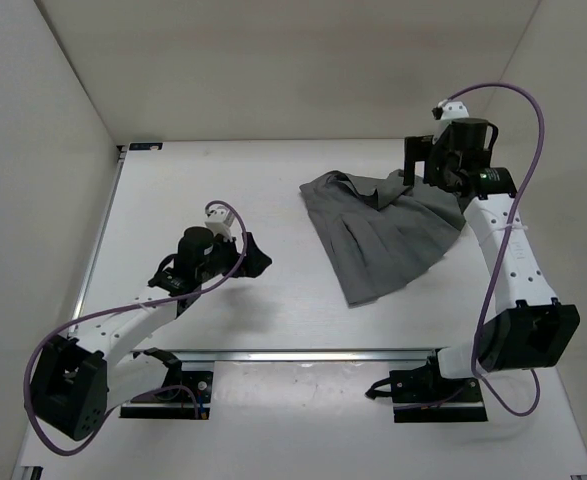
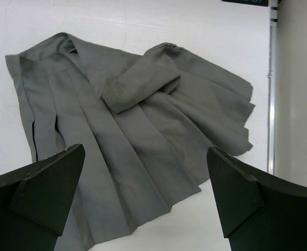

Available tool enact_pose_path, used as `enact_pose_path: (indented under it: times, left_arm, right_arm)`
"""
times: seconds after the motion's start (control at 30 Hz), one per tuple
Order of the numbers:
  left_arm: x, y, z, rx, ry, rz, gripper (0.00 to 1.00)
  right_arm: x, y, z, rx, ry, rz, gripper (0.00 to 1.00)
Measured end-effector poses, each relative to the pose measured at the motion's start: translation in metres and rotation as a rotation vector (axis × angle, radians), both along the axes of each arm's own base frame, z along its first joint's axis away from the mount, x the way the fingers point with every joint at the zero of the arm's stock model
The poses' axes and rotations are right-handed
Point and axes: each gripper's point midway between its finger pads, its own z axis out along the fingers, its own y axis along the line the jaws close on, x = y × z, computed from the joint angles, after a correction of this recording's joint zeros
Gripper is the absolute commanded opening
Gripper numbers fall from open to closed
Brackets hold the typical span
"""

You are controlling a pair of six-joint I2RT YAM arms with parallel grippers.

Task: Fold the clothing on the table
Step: Grab the skirt from the pile

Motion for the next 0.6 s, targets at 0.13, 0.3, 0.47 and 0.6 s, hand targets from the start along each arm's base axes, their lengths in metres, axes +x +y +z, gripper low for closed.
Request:
enact_pose_path:
  times: [0.13,0.3,0.47,0.6]
  left_arm:
    - [-0.001,0.0,0.001,-0.002,-0.004,-0.004,0.98]
    - [-0.004,-0.003,0.009,-0.01,-0.042,-0.024,0.99]
    - [-0.005,0.012,0.008,-0.052,-0.073,0.005,0.76]
    - [-0.008,0.022,0.01,-0.09,-0.094,0.031,0.0]
  right_arm:
    - [-0.001,0.016,-0.016,-0.002,0.037,0.041,0.99]
    - [-0.004,0.047,-0.045,-0.002,0.106,0.121,0.88]
    - [0.006,0.098,-0.074,0.026,0.149,0.234,0.0]
    - [0.017,0.134,-0.118,0.04,0.228,0.305,0.21]
